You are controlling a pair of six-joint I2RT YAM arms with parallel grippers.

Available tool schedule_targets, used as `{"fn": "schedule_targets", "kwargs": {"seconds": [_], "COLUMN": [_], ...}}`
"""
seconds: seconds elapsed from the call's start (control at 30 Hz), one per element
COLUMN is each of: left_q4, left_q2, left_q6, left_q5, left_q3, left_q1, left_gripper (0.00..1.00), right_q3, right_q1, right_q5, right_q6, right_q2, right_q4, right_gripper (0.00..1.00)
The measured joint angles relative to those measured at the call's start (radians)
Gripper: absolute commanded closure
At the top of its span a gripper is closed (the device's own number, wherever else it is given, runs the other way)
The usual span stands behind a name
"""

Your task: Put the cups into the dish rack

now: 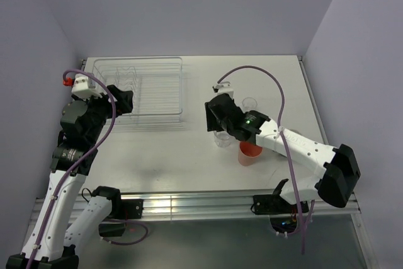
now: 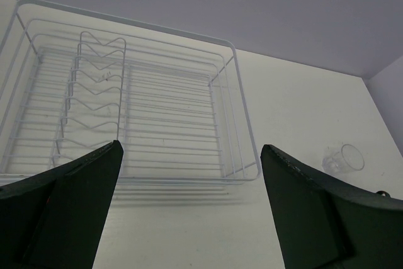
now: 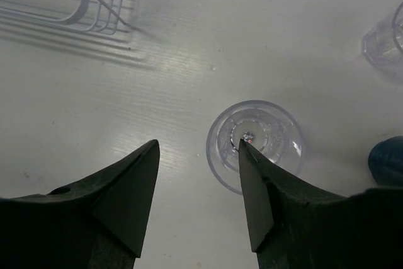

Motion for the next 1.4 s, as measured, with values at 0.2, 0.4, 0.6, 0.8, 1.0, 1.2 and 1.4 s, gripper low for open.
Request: {"fn": "schedule_targets", "kwargs": {"seconds": [0.2, 0.4, 0.6, 0.8, 1.0, 1.2, 1.4], "left_q4": [0.0, 0.0, 0.0, 0.0, 0.0, 0.0, 0.006], "left_q2": [0.0, 0.0, 0.0, 0.003, 0.009, 0.015, 0.026], "left_q6": [0.0, 0.0, 0.0, 0.0, 0.0, 0.0, -0.015], "left_q5": [-0.003, -0.003, -0.003, -0.003, -0.003, -0.003, 0.005], "left_q3": [0.0, 0.0, 0.0, 0.0, 0.0, 0.0, 0.0], "left_q1": [0.0, 0.0, 0.0, 0.0, 0.0, 0.0, 0.0], "left_gripper": [0.01, 0.01, 0.01, 0.01, 0.01, 0.01, 0.01], "right_q3": [-0.022, -0.032, -0.047, -0.047, -0.047, -0.039, 0.013], "right_q1": [0.009, 0.013, 0.017, 0.017, 0.017, 0.017, 0.017], "right_q5": [-0.01, -0.007, 0.001, 0.009, 0.019, 0.035, 0.045], "right_q6": [0.012, 0.025, 0.035, 0.039, 0.036, 0.03, 0.023], "right_q2": [0.057, 0.098, 0.13, 0.187, 0.253, 0.271, 0.267], "right_q4": [-0.001, -0.003, -0.012, -0.024, -0.032, -0.047, -0.11], "right_gripper": [0.42, 0.47, 0.49, 0.52, 0.63, 0.94, 1.0]}}
